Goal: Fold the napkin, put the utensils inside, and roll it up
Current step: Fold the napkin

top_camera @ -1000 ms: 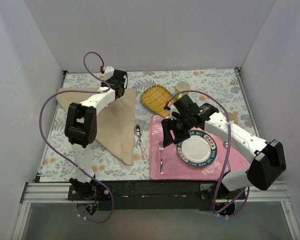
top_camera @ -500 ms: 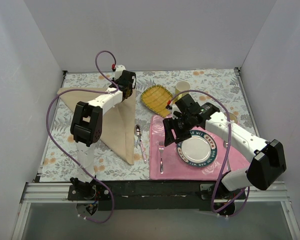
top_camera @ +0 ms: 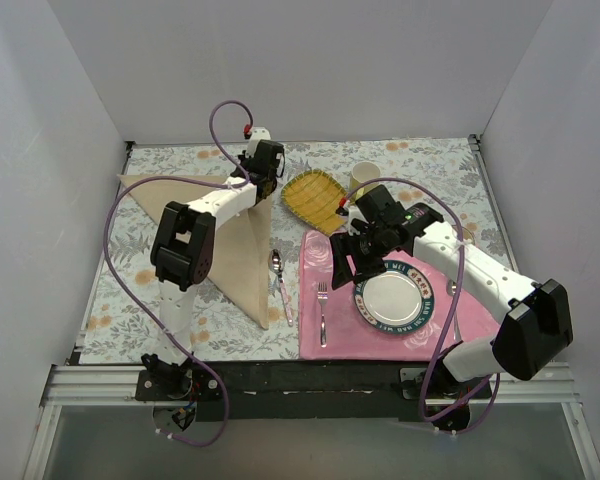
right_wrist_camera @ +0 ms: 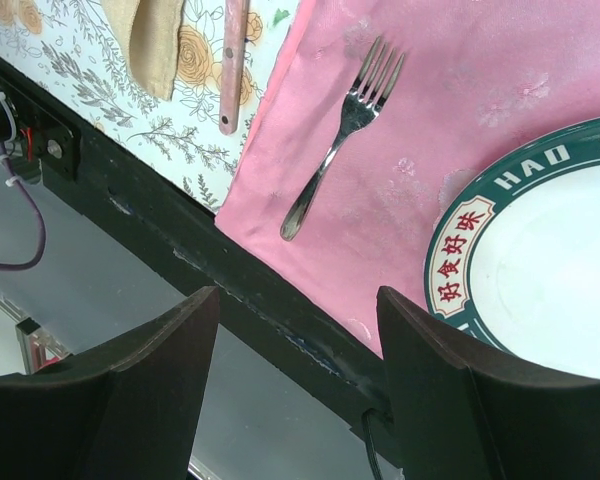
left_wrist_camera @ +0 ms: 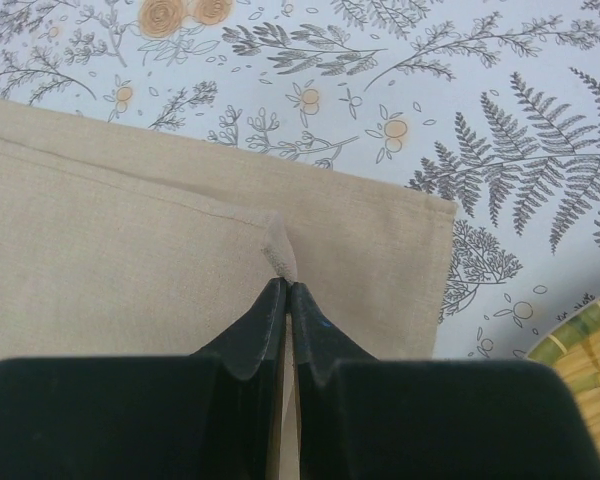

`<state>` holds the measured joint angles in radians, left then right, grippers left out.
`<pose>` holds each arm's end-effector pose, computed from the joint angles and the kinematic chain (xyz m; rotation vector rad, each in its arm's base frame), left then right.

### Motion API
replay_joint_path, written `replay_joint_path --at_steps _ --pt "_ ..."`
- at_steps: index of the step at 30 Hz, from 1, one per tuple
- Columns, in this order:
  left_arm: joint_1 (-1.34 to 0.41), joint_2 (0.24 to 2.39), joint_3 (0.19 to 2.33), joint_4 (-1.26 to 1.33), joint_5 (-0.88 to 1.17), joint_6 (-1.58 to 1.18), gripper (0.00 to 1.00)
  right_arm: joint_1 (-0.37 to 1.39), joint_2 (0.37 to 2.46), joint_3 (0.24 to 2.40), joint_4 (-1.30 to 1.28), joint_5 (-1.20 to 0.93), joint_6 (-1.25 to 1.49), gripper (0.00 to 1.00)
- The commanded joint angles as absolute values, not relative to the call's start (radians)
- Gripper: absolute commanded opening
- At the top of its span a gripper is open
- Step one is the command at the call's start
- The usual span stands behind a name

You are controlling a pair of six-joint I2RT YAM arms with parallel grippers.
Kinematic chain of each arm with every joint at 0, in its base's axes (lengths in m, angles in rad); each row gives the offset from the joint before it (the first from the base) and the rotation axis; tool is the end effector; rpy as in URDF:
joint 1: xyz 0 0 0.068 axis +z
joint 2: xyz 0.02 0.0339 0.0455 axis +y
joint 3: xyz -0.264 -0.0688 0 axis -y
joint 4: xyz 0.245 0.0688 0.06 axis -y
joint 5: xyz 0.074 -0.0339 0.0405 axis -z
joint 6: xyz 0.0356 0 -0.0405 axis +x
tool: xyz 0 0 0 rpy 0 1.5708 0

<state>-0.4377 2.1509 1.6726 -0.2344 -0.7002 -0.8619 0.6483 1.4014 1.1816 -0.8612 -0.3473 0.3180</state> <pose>0.4503 -0.1854 0.2086 -0.7723 1.9470 0.0288 0.2145 0.1777 0.2840 -0.5753 2.7131 0.7521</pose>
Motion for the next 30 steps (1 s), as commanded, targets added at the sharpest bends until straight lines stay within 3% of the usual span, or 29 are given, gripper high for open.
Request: replay_joint_path --at_steps 1,30 --pt "-0.448 2.161 1.716 -0.187 -0.701 -0.799 0.00 0.632 1.391 1.184 -0.867 -0.368 0.293 0.72" --pt "-0.454 2.258 1.778 -0.129 -0.673 -0.703 0.00 0.595 1.390 1.154 -0.873 -0.388 0.275 0.72"
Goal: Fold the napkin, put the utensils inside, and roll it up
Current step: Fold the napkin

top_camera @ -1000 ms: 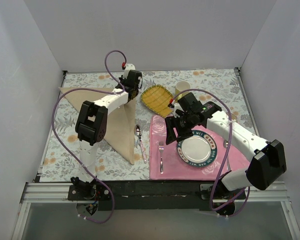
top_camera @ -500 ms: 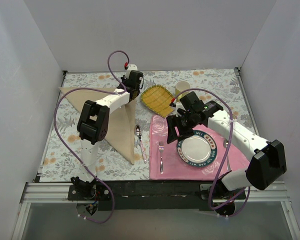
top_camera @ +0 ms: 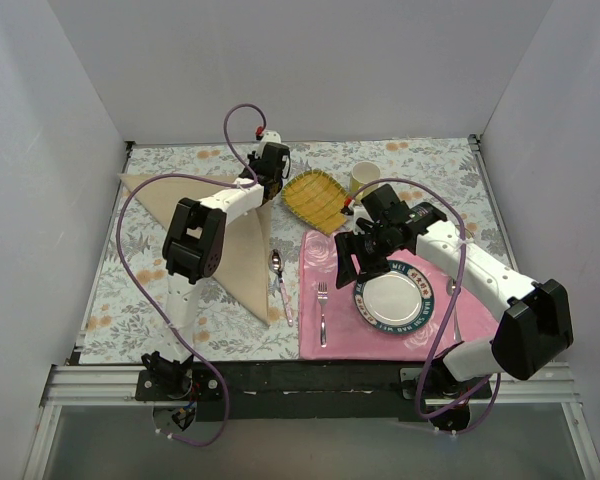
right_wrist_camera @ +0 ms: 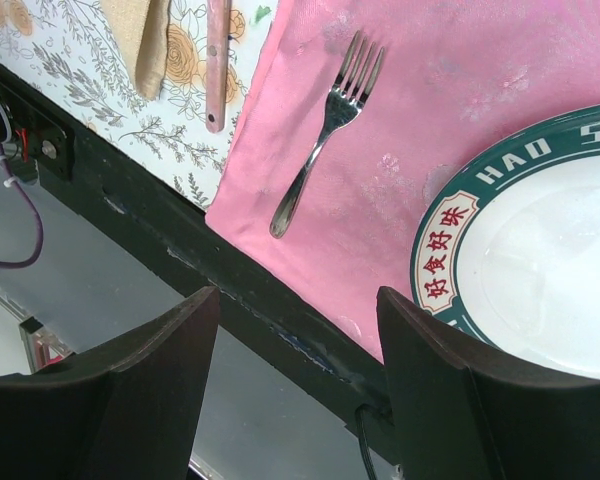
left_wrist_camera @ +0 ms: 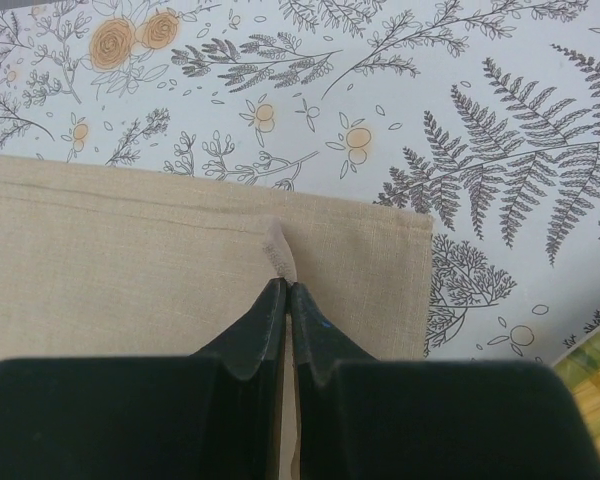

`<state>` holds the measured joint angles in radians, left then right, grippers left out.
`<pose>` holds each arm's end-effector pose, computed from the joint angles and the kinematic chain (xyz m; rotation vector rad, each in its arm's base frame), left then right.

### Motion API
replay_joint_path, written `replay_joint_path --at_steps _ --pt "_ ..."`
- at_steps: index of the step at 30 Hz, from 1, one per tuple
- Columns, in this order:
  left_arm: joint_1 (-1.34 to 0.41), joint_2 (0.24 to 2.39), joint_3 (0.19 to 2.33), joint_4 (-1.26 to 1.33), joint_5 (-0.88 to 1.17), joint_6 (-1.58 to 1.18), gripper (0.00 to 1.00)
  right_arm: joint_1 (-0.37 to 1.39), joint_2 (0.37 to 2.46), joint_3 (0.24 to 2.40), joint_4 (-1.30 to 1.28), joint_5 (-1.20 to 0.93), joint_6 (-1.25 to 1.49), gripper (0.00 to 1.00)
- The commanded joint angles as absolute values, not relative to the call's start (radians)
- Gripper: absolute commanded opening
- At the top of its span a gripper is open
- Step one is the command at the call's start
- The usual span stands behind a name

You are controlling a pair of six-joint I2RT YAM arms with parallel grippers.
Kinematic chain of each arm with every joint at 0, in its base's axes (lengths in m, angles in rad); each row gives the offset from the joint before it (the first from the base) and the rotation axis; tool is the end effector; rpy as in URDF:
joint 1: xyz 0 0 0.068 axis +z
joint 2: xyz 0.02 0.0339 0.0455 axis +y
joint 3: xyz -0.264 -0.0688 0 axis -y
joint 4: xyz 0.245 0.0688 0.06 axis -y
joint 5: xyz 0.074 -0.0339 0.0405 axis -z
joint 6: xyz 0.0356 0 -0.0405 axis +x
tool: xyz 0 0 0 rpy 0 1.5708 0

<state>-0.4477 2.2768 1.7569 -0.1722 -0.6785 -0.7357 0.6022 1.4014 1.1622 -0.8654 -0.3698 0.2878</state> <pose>0.4712 -0.2015 0.1798 -0.6347 1.9927 0.0635 0.2201 0.1669 0.2782 -0.5575 2.7284 0.7540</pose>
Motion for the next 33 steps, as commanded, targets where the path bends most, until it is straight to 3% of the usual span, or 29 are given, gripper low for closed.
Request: replay_joint_path --at_steps 1,16,17,18,20,22,25,28,33 --pt "-0.456 2.258 1.776 -0.126 -0.673 -0.696 0.00 0.595 1.391 1.152 -0.871 -0.388 0.272 0.72" --pt "-0.476 2.292 1.779 -0.110 -0.664 -0.681 0.00 0.595 1.402 1.147 -0.868 -0.393 0.268 0.72" --pt "-0.476 2.290 1.781 -0.115 -0.664 -0.683 0.06 0.595 1.404 1.146 -0.868 -0.393 0.267 0.72" --pt "-0.476 2.286 1.787 -0.139 -0.666 -0.707 0.26 0.597 1.405 1.143 -0.868 -0.394 0.259 0.73" --pt "-0.476 2.266 1.796 -0.167 -0.683 -0.738 0.47 0.597 1.416 1.134 -0.862 -0.408 0.250 0.73" --pt "-0.476 2.221 1.830 -0.237 -0.705 -0.799 0.61 0.600 1.419 1.131 -0.853 -0.413 0.239 0.74" --pt "-0.469 2.140 1.868 -0.369 -0.718 -0.904 0.67 0.604 1.425 1.134 -0.812 -0.448 0.233 0.75" --pt "-0.431 2.024 1.867 -0.494 -0.672 -1.033 0.66 0.641 1.446 1.140 -0.752 -0.480 0.258 0.75" --pt "-0.273 1.817 1.584 -0.471 -0.372 -1.176 0.58 0.796 1.552 1.180 -0.600 -0.528 0.347 0.75"
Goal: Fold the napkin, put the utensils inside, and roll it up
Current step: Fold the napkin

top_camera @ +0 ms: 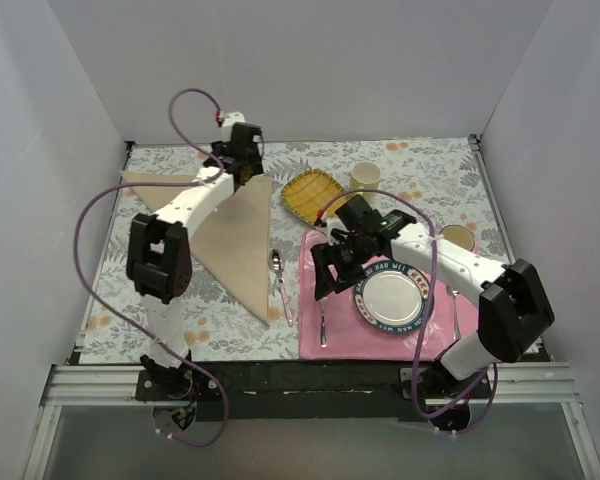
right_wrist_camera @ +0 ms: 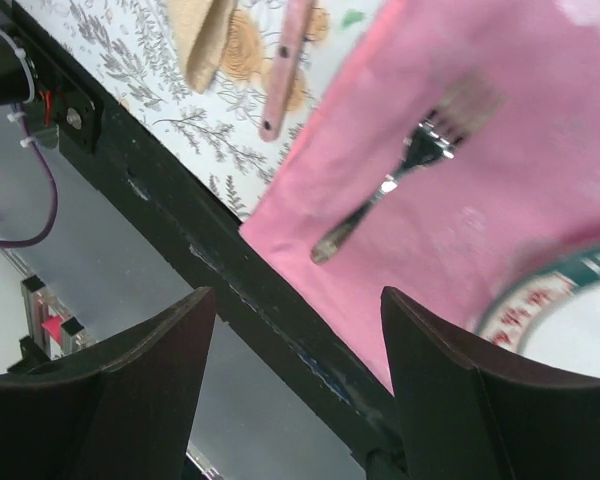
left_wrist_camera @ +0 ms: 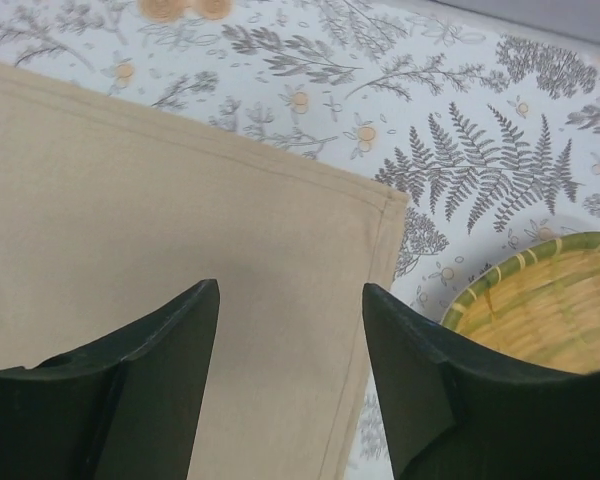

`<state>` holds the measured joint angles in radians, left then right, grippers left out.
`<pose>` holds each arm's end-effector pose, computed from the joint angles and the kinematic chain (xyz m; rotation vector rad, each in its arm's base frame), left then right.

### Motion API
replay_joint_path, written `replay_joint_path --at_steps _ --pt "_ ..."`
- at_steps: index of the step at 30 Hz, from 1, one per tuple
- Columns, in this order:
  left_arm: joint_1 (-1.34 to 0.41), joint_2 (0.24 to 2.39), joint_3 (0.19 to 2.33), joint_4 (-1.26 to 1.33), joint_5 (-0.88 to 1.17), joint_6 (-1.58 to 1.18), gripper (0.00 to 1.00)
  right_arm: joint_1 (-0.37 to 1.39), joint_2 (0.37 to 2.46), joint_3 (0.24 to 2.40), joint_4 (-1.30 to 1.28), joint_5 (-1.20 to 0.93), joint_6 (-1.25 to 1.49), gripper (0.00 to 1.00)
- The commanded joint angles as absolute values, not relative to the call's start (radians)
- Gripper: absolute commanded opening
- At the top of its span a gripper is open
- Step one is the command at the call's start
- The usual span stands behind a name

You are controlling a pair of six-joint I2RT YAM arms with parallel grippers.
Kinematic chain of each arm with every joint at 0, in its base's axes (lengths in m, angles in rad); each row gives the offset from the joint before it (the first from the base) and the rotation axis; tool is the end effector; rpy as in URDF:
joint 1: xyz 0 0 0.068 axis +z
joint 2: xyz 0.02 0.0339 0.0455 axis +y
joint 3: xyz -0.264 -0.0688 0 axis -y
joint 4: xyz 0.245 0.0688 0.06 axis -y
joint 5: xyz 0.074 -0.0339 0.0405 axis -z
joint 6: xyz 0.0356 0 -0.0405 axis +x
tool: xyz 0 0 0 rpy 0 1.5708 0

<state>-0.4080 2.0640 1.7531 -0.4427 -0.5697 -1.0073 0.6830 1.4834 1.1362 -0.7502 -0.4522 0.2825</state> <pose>0.4413 -0.1698 0.2571 -0.9036 1.9924 -0.1279 0.2199 0.1989 0.2552 -0.7088 2.7117 0.8835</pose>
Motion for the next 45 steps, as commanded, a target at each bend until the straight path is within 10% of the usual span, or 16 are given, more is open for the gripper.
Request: replay_joint_path --at_steps 1,16,31,45 --pt "-0.249 1.754 1.527 -0.451 -0.324 -1.196 0.57 0.819 1.599 1.198 -0.583 -0.535 0.354 0.75" --pt "0.127 1.782 1.272 -0.183 0.120 -1.292 0.26 0.986 1.969 1.449 -0.423 -0.585 0.476 0.62" --pt "0.297 1.990 1.422 -0.134 0.218 -1.272 0.17 1.015 2.034 1.411 -0.385 -0.565 0.506 0.56" --pt "0.360 2.118 1.492 -0.029 0.227 -1.286 0.11 1.019 2.056 1.355 -0.356 -0.525 0.574 0.28"
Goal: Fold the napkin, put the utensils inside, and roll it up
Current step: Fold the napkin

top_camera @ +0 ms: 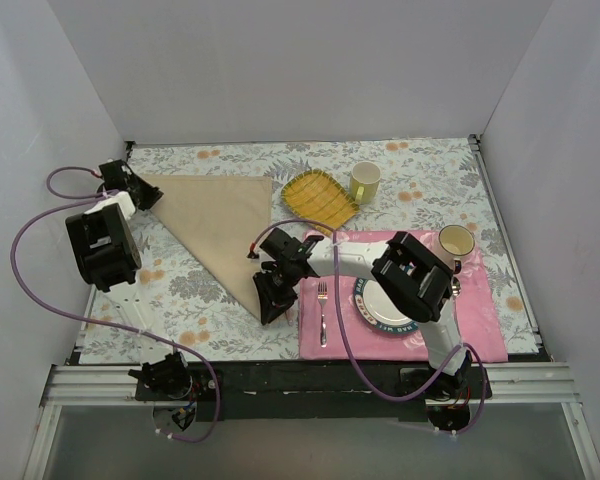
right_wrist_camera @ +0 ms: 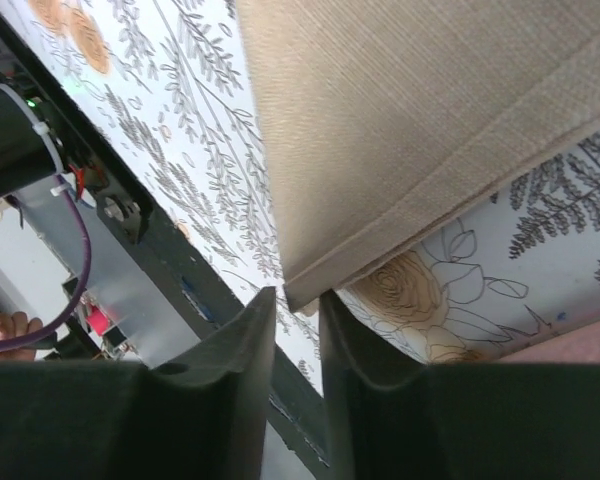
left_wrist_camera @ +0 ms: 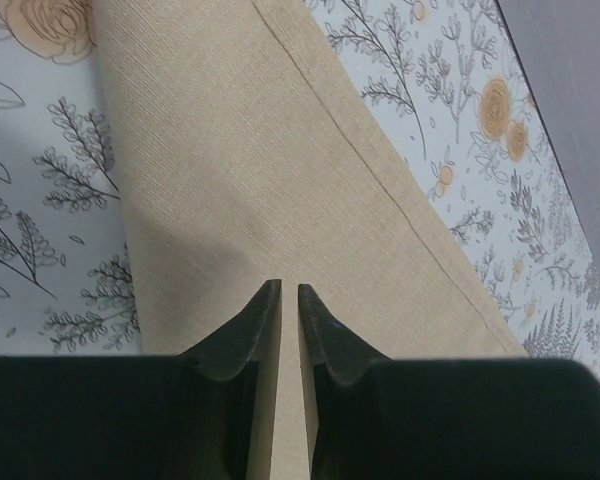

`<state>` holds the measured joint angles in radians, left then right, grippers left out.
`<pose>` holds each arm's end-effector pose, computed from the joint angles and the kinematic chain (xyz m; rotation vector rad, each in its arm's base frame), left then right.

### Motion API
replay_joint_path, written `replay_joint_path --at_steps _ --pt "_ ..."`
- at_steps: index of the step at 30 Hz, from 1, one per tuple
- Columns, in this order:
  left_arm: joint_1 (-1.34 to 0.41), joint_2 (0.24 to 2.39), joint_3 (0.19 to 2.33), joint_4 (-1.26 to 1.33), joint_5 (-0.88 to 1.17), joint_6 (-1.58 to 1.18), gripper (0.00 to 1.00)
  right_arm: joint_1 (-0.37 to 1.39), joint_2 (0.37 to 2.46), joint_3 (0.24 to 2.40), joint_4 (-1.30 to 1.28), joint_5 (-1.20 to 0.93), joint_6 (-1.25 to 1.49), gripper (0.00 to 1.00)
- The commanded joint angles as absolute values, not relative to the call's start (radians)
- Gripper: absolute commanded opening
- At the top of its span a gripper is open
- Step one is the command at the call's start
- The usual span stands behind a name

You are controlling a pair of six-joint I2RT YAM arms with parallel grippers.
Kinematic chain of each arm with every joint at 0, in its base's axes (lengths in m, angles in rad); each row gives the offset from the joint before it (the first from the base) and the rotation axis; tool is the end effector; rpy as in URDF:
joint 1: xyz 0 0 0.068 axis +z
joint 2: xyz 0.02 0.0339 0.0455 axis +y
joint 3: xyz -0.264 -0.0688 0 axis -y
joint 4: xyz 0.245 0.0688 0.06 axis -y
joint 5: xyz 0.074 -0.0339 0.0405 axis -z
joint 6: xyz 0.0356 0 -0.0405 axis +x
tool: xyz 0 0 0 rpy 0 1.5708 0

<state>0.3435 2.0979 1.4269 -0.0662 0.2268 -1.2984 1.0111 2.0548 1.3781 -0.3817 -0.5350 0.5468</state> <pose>0.4381 0.1482 0.1633 -1.6739 1.7243 -0.7310 0.2091 0.3679 0.1493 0.8759 -2.7938 -1.1070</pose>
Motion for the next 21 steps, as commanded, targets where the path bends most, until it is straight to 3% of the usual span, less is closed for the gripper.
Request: replay_joint_path --at_steps 1,11,21 --pt "0.364 2.144 1.505 -0.032 0.226 -1.282 0.11 1.017 2.054 1.348 -0.356 -0.523 0.574 0.27" --pt "0.365 2.270 1.614 -0.041 0.176 -1.216 0.08 1.020 2.066 1.301 -0.356 -0.532 0.563 0.01" --pt "0.367 2.309 1.634 -0.072 0.143 -1.149 0.08 1.022 2.043 1.235 -0.354 -0.526 0.549 0.01"
